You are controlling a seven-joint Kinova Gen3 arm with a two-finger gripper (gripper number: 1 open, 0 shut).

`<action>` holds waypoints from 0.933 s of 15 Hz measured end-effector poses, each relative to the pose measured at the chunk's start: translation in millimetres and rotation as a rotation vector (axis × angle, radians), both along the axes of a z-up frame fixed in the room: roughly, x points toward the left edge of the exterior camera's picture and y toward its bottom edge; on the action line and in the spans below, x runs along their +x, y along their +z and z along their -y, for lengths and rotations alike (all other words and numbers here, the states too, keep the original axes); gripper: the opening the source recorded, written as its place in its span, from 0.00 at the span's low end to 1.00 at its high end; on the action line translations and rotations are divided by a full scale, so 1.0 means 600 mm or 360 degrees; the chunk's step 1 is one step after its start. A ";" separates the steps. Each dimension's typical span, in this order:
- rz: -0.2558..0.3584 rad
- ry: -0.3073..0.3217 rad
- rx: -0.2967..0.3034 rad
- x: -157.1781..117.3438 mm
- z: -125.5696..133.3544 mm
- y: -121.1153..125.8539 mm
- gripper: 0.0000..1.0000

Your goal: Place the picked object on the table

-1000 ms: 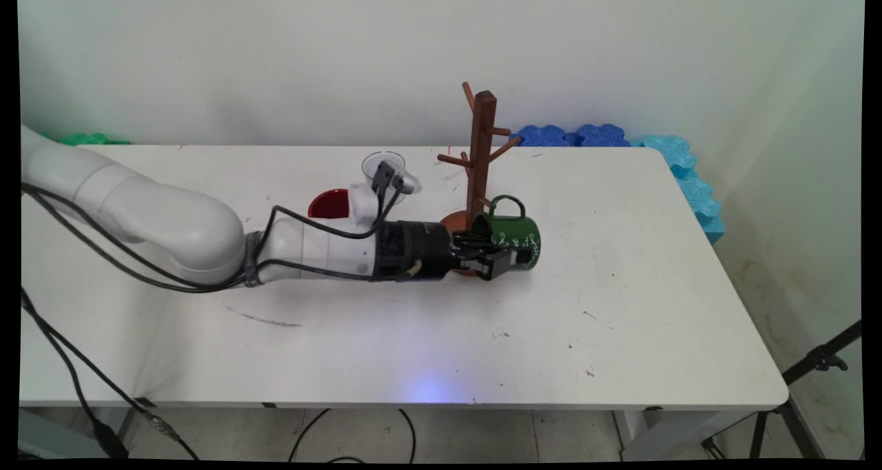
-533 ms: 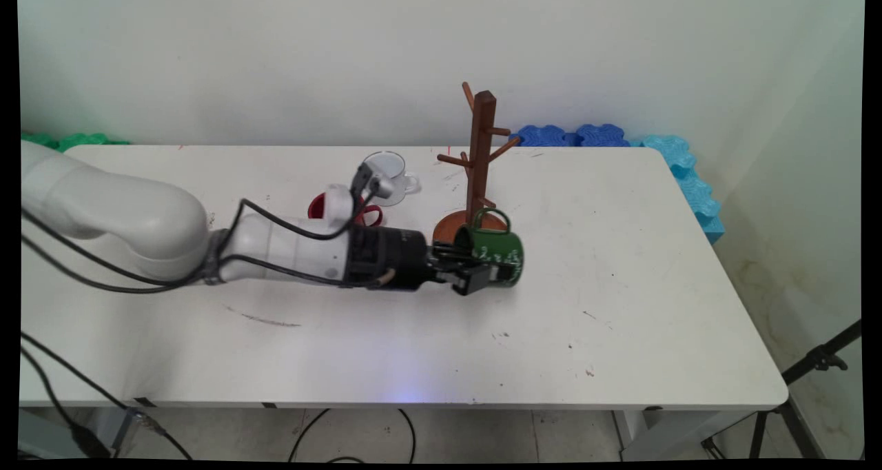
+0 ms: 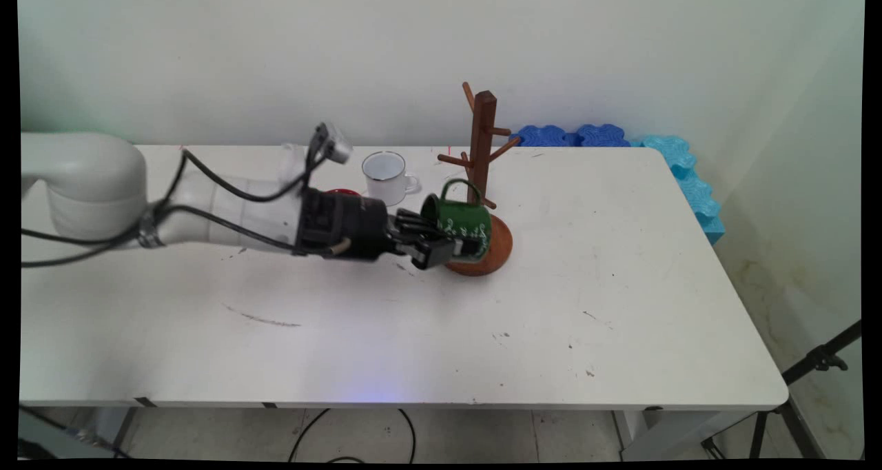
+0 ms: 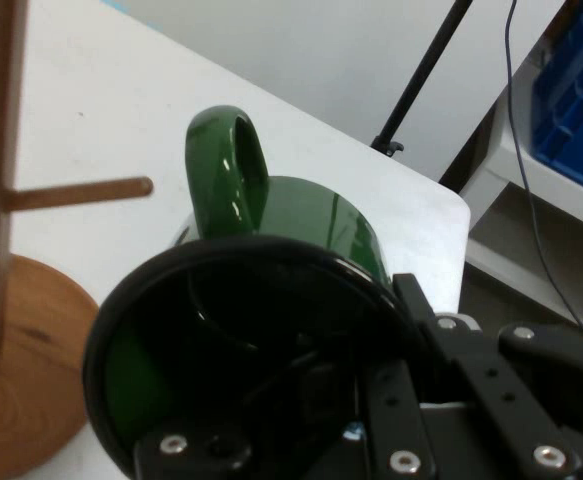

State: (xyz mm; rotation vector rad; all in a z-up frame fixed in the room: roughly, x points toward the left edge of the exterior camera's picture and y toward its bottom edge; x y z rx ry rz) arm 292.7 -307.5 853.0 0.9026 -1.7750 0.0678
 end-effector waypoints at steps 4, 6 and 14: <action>0.0037 -0.0024 -0.0064 0.025 -0.008 0.049 0.00; 0.0077 -0.0035 -0.0057 0.040 -0.014 0.068 0.00; 0.0225 -0.0125 -0.0062 0.109 -0.026 0.155 0.00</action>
